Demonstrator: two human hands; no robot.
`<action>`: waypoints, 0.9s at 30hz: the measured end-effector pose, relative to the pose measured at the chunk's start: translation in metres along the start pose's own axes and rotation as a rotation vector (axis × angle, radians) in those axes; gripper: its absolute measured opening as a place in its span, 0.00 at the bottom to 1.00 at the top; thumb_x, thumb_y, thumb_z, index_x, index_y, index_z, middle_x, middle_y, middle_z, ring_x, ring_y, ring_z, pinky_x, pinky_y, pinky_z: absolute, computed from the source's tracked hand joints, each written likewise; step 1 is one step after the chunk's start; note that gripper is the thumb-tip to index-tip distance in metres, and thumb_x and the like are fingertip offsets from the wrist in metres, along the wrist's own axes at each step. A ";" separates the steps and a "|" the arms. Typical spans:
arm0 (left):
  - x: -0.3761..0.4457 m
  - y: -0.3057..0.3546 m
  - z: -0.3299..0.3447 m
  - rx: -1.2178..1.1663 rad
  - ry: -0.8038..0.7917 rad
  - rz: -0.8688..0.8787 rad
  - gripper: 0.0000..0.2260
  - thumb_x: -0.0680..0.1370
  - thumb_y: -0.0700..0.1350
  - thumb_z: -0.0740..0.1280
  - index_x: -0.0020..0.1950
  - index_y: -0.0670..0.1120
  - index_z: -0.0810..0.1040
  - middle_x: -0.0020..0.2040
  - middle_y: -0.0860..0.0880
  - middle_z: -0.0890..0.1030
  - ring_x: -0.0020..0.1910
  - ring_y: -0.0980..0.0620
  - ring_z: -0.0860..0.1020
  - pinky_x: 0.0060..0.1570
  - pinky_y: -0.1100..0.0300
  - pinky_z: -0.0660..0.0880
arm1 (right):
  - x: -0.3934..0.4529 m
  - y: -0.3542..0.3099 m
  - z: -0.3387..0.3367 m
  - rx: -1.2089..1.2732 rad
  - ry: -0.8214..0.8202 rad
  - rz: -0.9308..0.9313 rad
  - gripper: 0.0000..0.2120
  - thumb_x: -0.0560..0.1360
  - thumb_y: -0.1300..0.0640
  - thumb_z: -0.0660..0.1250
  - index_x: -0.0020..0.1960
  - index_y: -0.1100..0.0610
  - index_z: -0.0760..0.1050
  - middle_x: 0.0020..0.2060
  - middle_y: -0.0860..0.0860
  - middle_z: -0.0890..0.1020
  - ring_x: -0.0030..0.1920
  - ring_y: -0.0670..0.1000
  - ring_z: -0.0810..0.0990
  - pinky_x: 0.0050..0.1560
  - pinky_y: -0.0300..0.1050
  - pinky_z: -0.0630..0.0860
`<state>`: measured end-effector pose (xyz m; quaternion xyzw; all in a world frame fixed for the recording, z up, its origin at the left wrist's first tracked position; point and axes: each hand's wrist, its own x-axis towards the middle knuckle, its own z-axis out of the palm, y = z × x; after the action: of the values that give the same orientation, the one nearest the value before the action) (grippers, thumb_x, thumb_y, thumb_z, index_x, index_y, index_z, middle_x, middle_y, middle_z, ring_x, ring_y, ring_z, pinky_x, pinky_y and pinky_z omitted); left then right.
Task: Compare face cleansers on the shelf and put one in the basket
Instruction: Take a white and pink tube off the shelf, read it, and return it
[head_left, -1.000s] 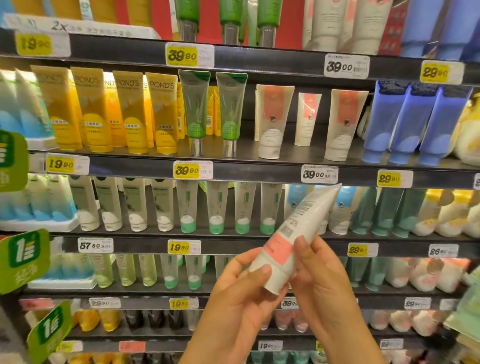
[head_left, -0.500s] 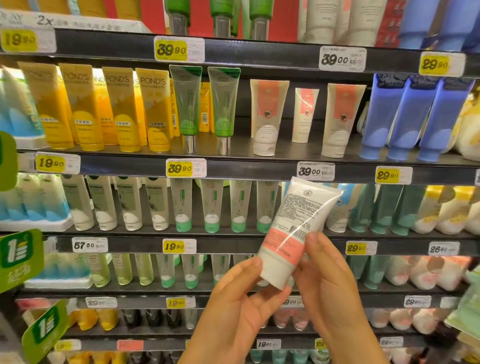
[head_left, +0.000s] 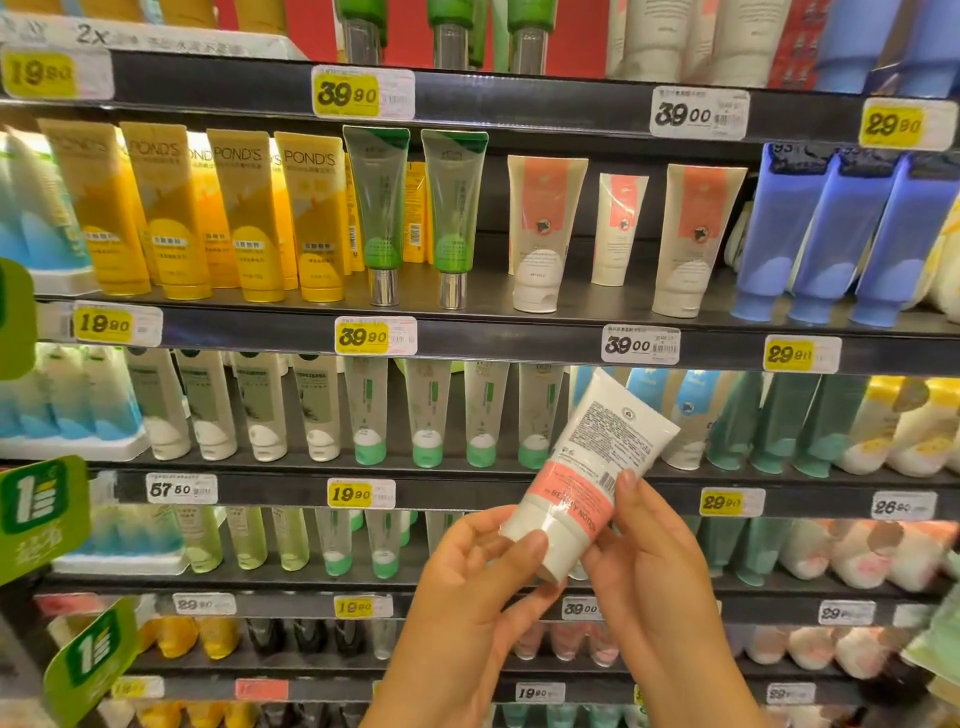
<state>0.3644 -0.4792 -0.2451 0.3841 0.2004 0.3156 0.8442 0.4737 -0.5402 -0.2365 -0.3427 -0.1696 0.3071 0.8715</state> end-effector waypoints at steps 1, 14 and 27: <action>0.000 0.000 0.000 0.002 0.001 0.001 0.21 0.60 0.40 0.77 0.51 0.40 0.78 0.48 0.39 0.83 0.43 0.44 0.83 0.40 0.53 0.81 | 0.000 0.000 0.000 0.004 0.006 0.007 0.19 0.70 0.55 0.63 0.57 0.63 0.76 0.47 0.56 0.84 0.46 0.52 0.83 0.51 0.50 0.79; -0.004 0.006 0.004 -0.145 -0.170 -0.188 0.20 0.67 0.43 0.69 0.54 0.33 0.80 0.53 0.31 0.80 0.43 0.38 0.83 0.34 0.52 0.80 | -0.001 -0.002 0.004 0.131 -0.045 -0.006 0.16 0.71 0.56 0.63 0.57 0.60 0.72 0.44 0.57 0.84 0.42 0.52 0.84 0.39 0.50 0.82; 0.001 0.004 -0.003 0.093 -0.044 0.034 0.22 0.60 0.36 0.73 0.53 0.39 0.77 0.44 0.45 0.85 0.41 0.49 0.84 0.37 0.57 0.80 | -0.003 -0.005 0.005 -0.267 -0.064 -0.003 0.24 0.59 0.50 0.72 0.53 0.59 0.78 0.45 0.53 0.84 0.43 0.48 0.83 0.39 0.40 0.80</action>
<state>0.3623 -0.4750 -0.2440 0.4331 0.1897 0.3120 0.8241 0.4712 -0.5424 -0.2292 -0.4455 -0.2374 0.2911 0.8127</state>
